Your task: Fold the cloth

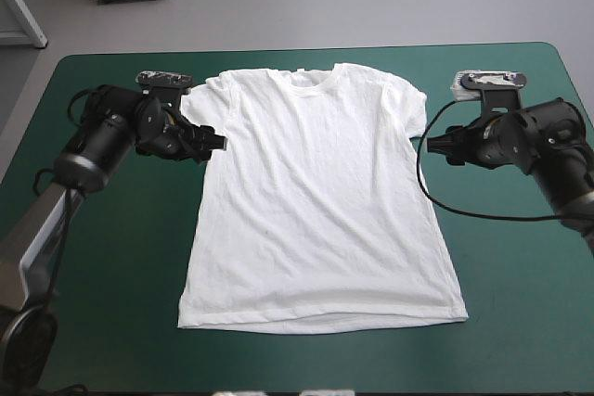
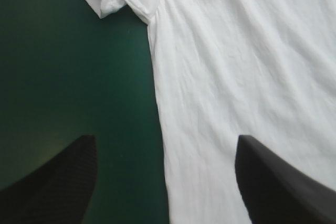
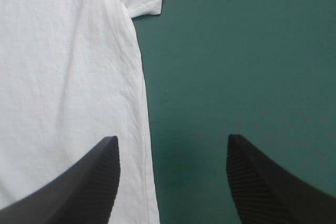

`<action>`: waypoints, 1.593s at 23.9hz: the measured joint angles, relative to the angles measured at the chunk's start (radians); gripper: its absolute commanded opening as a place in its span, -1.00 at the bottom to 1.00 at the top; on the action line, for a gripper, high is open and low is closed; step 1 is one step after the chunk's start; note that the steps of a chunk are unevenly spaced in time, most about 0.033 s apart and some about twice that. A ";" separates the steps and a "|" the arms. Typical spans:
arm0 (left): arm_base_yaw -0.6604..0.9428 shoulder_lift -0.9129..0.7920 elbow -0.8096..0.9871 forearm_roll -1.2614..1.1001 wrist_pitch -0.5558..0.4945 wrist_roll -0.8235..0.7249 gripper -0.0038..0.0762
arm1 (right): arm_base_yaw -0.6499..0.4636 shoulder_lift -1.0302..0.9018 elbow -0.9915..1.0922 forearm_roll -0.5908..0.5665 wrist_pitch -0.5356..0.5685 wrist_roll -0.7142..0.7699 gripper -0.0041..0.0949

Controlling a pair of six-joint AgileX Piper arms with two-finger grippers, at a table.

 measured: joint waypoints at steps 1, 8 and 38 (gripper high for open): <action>0.008 0.032 -0.022 -0.006 0.004 0.008 0.42 | 0.000 0.020 -0.009 0.000 0.000 0.001 0.20; 0.062 0.244 -0.165 -0.021 0.041 0.033 0.42 | 0.000 0.087 -0.029 -0.002 0.000 0.010 0.17; 0.089 0.481 -0.201 -0.156 -0.006 0.143 -0.93 | -0.001 0.407 -0.278 0.064 0.092 -0.072 0.12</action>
